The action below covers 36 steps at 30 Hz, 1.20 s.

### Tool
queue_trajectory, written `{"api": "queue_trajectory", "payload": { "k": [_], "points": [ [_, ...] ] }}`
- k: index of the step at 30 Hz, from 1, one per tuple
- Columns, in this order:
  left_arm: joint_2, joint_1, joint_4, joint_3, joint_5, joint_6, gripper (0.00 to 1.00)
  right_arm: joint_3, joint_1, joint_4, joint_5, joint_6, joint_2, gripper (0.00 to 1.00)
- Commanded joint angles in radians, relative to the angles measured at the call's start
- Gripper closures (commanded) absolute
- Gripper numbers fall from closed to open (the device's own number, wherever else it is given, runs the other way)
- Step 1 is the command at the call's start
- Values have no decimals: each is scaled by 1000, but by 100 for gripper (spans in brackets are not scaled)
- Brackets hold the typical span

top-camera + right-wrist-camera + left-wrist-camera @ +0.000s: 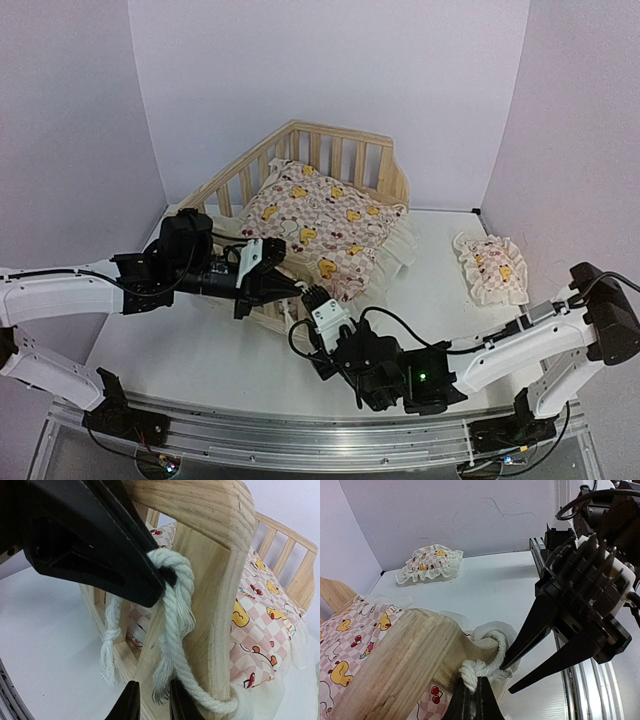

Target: Set up the pet bed

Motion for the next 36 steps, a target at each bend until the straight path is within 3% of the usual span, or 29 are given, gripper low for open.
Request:
{"api": "queue_trajectory", "payload": {
  "k": [1, 6, 10, 14, 17, 20, 24, 27, 33, 36],
  "points": [
    [-2, 3, 61, 25, 32, -10, 100, 47, -12, 45, 116, 6, 16, 77],
    [-1, 3, 62, 24, 36, -10, 100, 83, -15, 49, 153, 9, 50, 81],
    [-2, 3, 51, 25, 27, -15, 100, 68, -19, 50, 149, 41, 38, 99],
    [-3, 3, 28, 11, 11, -35, 100, -8, -19, 29, -19, 89, -40, 100],
    [-1, 3, 12, -20, -7, -85, 100, -54, -19, -79, -204, 176, -106, 100],
    [-1, 3, 9, -64, -20, -168, 90, -44, -19, -217, -281, 265, -130, 100],
    [-5, 3, 39, -120, -28, -288, 64, -10, -19, -236, -365, 240, -125, 100],
    [-27, 2, 40, -158, -29, -378, 51, 15, -19, -239, -401, 218, -122, 100],
    [-195, -45, 101, -343, -110, -594, 47, 16, -19, -245, -440, 217, -169, 100],
    [-186, -105, 203, -434, -207, -719, 47, 7, -19, -247, -444, 220, -189, 100]
  ]
}}
